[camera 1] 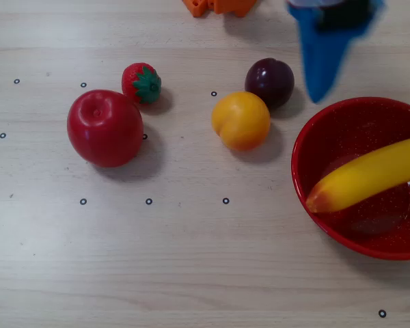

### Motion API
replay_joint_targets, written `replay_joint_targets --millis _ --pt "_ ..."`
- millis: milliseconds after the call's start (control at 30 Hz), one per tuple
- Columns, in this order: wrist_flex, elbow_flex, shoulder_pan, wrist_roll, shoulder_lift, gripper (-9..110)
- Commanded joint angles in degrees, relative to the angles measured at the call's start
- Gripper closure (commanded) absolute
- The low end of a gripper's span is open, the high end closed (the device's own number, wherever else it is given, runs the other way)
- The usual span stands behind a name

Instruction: Put the banana in the red bowl.

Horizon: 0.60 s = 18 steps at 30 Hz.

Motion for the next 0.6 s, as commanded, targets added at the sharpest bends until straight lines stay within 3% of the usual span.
replay_joint_targets --millis 0,200,567 --pt "-4.92 7.82 -2.72 0.26 11.25 101" --pt "-13.97 30.85 -9.05 2.64 28.48 101" --pt "-19.86 67.41 -15.47 5.71 59.68 101"
